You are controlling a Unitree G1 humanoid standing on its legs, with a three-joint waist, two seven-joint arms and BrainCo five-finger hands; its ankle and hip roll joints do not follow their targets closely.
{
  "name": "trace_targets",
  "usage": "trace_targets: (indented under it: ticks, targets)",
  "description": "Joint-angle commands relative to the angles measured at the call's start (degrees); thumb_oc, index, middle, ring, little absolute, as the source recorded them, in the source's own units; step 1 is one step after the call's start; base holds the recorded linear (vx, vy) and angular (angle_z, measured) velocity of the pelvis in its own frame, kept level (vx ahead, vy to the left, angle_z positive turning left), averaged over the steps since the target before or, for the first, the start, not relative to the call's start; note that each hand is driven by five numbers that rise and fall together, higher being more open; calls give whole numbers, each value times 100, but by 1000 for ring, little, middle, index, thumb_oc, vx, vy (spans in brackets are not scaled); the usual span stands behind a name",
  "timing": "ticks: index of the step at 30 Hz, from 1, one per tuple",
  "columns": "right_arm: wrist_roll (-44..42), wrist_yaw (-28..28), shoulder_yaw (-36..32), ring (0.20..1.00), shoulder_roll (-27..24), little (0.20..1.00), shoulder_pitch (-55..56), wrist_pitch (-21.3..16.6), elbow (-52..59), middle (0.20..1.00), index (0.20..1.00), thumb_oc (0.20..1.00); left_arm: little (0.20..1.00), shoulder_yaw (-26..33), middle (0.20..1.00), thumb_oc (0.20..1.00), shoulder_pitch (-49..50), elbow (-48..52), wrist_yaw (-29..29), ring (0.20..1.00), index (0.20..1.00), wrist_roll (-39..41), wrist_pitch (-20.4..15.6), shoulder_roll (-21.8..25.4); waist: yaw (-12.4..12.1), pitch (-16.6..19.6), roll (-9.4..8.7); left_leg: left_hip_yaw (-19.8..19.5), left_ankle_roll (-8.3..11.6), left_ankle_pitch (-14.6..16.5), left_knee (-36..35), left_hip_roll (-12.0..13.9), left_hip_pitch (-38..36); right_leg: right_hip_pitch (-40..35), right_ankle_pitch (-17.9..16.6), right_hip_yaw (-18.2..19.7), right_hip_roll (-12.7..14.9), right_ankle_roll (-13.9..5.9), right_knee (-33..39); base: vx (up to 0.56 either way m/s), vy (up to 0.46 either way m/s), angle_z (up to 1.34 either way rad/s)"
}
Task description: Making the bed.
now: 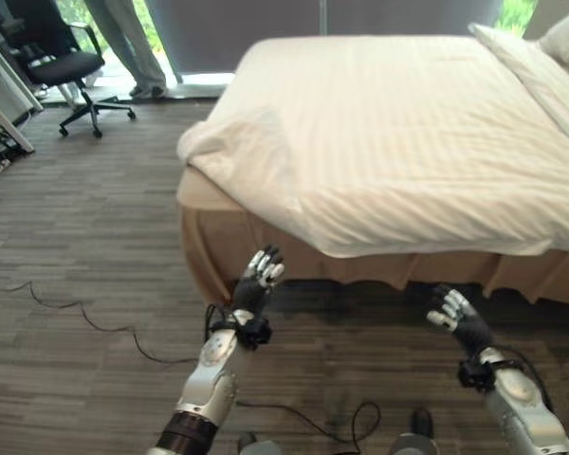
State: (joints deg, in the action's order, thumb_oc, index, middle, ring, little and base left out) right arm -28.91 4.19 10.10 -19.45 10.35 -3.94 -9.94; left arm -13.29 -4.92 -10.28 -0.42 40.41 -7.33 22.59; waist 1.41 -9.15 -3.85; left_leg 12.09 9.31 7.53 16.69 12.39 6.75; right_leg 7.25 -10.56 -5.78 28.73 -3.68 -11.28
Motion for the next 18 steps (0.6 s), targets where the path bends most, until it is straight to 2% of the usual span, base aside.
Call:
trace_targets:
  ticks: [1, 2, 3, 4, 6, 7, 8, 9, 10, 11, 14, 15, 16, 17, 18]
  targets:
    - [-715, 89, 209, 1000, 68, 1000, -600, -217, 265, 1000, 1000, 1000, 1000, 359, 1000, 1000, 299, 678, -89, 1000, 1000, 0, -311, 101, 122, -98, 428, 32, -613, -1018, -1189, -141, -266, -652, -756, -134, -93, -549, -1249, 278, 621, 20]
    - [-889, 324, 432, 1000, 73, 1000, -545, -139, 273, 1000, 1000, 1000, 1000, 324, 1000, 1000, 337, 603, -169, 1000, 1000, -75, -270, 173, 290, -178, 594, -81, -724, -1069, -1495, -359, -477, -178, -318, 52, -715, -495, -1930, 391, 802, 23]
    - [-947, 394, 475, 1000, 46, 1000, -489, -117, 346, 1000, 1000, 1000, 1000, 321, 1000, 1000, 355, 566, -213, 1000, 1000, -106, -249, 173, 367, -190, 629, -77, -751, -1071, -1638, -489, -582, 19, -33, -140, -912, -472, -2054, 313, 547, 57]
    - [-948, 394, 476, 1000, 45, 1000, -489, -116, 347, 1000, 1000, 1000, 1000, 322, 1000, 1000, 356, 566, -214, 1000, 1000, -106, -249, 172, 374, -181, 636, -85, -749, -1079, -1643, -484, -570, 24, -38, -151, -916, -468, -2048, 218, 342, 75]
    - [-1038, 495, 488, 1000, -38, 1000, -400, -84, 428, 1000, 1000, 1000, 1000, 260, 1000, 1000, 305, 498, -236, 1000, 1000, -193, -237, 176, 523, -264, 661, -145, -773, -1055, -1824, -713, -782, 169, 656, -608, -1363, -346, -1845, 193, 264, 89]
    - [-1038, 495, 488, 1000, -38, 1000, -400, -84, 428, 1000, 1000, 1000, 1000, 260, 1000, 1000, 305, 498, -236, 1000, 1000, -193, -237, 176, 523, -264, 661, -145, -773, -1055, -1824, -713, -782, 169, 656, -608, -1363, -346, -1845, 372, 274, 69]
    - [-663, 543, 515, 1000, -257, 1000, -402, -45, 382, 1000, 1000, 1000, 1000, 141, 1000, 1000, 142, 273, -258, 1000, 1000, -257, -233, 98, 627, -216, 459, -309, -789, -863, -1871, -1046, -981, 28, 1319, -373, -2493, -239, -676, 364, 197, 38]
    - [-745, 548, 456, 1000, -285, 1000, -350, -51, 444, 1000, 1000, 1000, 1000, 117, 1000, 1000, 130, 257, -275, 1000, 1000, -254, -241, 32, 631, -173, 377, -340, -815, -789, -1875, -1160, -1047, -67, 1309, -177, -2706, -189, -297, 442, 224, 37]
    - [-778, 571, 417, 1000, -310, 1000, -312, -63, 503, 1000, 1000, 1000, 1000, 87, 1000, 1000, 118, 202, -266, 1000, 1000, -262, -241, -31, 621, -114, 303, -356, -841, -726, -1831, -1246, -1054, -183, 1257, -45, -2837, -94, 8, 229, 58, 41]
    - [-753, 598, 373, 1000, -326, 1000, -255, -65, 544, 1000, 1000, 1000, 1000, 96, 1000, 1000, 96, 150, -228, 1000, 1000, -294, -262, -67, 553, -68, 204, -341, -869, -602, -1722, -1307, -1044, -352, 1212, -110, -2796, -25, 252, 186, 31, 50]
    - [-799, 562, 341, 1000, -298, 1000, -248, -80, 549, 1000, 1000, 1000, 1000, 48, 1000, 1000, 194, 160, -235, 1000, 1000, -279, -227, -199, 452, -12, 70, -255, -864, -465, -1282, -1314, -965, -657, 1158, 78, -2816, -28, 651, 130, -35, 0]
    - [-802, 559, 359, 1000, -288, 1000, -293, -90, 486, 1000, 1000, 1000, 1000, 101, 1000, 1000, 253, 198, -234, 1000, 1000, -239, -224, -221, 366, -48, 7, -104, -758, -468, -547, -1220, -795, -829, 1122, -28, -2767, -18, 823, 92, -69, -26]
    - [-825, 560, 356, 1000, -304, 1000, -292, -94, 479, 1000, 1000, 1000, 1000, 101, 1000, 1000, 293, 239, -274, 1000, 1000, -171, -203, -240, 347, -44, -54, -6, -688, -599, -25, -1140, -575, -883, 1114, 34, -2747, -6, 907, 72, -70, -54]
    - [-861, 572, 349, 1000, -332, 1000, -279, -105, 485, 1000, 1000, 1000, 1000, 88, 1000, 1000, 314, 295, -315, 1000, 1000, -108, -197, -267, 287, -131, -66, -91, -501, -825, 883, -1057, -186, -993, 1140, 165, -2776, 74, 958, 52, -31, -82]
    - [-841, 603, 351, 1000, -376, 1000, -278, -97, 473, 1000, 1000, 1000, 1000, 76, 1000, 1000, 325, 303, -321, 1000, 1000, -119, -198, -276, 228, -175, -92, -194, -396, -1058, 1306, -1047, 67, -1026, 1172, 184, -2749, 125, 966, 60, 29, -86]
